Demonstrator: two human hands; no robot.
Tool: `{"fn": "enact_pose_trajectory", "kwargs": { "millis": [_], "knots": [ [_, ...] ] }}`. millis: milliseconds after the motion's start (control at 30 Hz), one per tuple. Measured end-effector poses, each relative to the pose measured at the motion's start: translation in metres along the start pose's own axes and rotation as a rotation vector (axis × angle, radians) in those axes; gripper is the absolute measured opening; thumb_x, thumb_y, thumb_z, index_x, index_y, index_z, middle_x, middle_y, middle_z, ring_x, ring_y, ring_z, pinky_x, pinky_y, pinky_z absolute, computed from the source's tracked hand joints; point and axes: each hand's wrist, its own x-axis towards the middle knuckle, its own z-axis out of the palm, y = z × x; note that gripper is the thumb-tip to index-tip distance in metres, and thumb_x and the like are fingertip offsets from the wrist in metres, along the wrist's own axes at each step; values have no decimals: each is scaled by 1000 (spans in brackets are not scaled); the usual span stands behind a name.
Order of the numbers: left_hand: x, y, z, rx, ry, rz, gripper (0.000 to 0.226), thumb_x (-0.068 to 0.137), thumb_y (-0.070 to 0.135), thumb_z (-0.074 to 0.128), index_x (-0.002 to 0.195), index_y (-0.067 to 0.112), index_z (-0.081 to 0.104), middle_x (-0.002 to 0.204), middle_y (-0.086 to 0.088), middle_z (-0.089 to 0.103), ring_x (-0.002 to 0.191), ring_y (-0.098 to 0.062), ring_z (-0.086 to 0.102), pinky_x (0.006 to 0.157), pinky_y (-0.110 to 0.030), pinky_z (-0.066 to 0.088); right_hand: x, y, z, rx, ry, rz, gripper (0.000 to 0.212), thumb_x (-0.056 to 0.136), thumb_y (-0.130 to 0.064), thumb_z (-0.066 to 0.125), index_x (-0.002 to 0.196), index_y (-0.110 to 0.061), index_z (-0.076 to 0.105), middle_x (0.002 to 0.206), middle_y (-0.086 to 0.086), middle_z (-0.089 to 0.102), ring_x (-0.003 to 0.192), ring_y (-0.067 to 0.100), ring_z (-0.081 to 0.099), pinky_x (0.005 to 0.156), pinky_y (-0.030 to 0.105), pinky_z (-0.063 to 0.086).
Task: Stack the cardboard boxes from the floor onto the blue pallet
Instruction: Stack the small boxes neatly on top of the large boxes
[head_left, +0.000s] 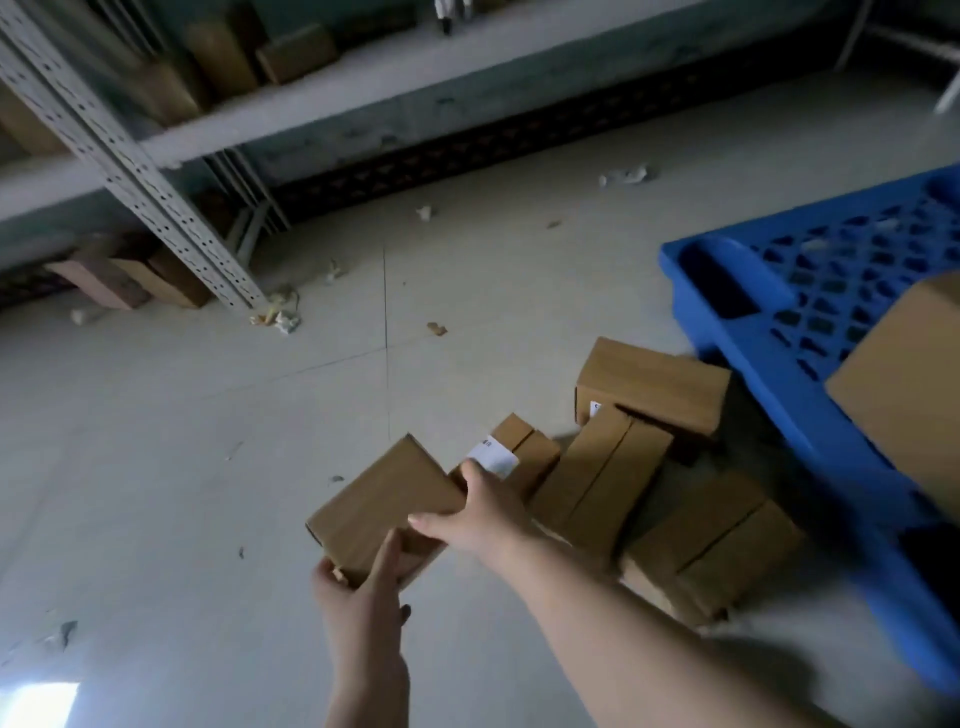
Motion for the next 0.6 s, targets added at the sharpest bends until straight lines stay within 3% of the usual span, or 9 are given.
{"fn": "enact_pose_trajectory", "kwargs": {
  "millis": [67,167,233,333,467,533,600],
  "knots": [
    [-18,33,36,-21,-99,78,43,79,25,68,113,17,43,104,-5,62,82,-16,63,71,-38,47,-10,-22,-54,12,129,-92,46,69,-46,72,98,-20,47,103,-2,60,88,16,58,64,25,43],
    [-54,80,95,-20,-275,173,59,72,24,75,116,28,36,88,2,65,61,-4,67,53,-26,48,-39,-44,-144,11,313,-197,48,67,-45,73,103,-24,48,106,-5,58,91,15,58,70,26,48],
    [-84,107,138,-16,-428,194,74,66,23,79,122,35,32,90,2,63,69,-9,68,48,-21,49,-64,-55,-207,-23,411,-264,49,69,-44,73,107,-29,45,107,-8,54,92,8,54,68,20,45],
    [-135,138,207,-5,-651,190,80,59,24,80,123,36,33,96,2,58,86,-17,62,60,-29,52,-105,-62,-295,-107,614,-333,48,70,-39,74,107,-28,46,107,-9,52,90,1,49,67,14,39],
    [-206,159,299,26,-929,229,80,45,29,80,113,27,38,102,-4,58,91,-23,64,63,-34,57,-162,-49,-397,-181,892,-313,51,67,-37,77,110,-26,50,110,-10,52,102,9,50,80,22,42],
    [-242,157,346,57,-1049,228,76,48,26,83,111,19,41,106,-8,57,93,-25,64,70,-37,58,-192,-34,-442,-239,1012,-283,51,67,-35,77,110,-26,51,108,-12,50,103,9,49,82,23,40],
    [-271,152,383,107,-1125,241,73,54,21,84,114,16,41,105,-7,57,91,-21,63,65,-30,58,-214,-19,-475,-343,1074,-233,52,67,-35,77,111,-25,51,111,-10,51,102,9,49,79,21,39]
  ]
}}
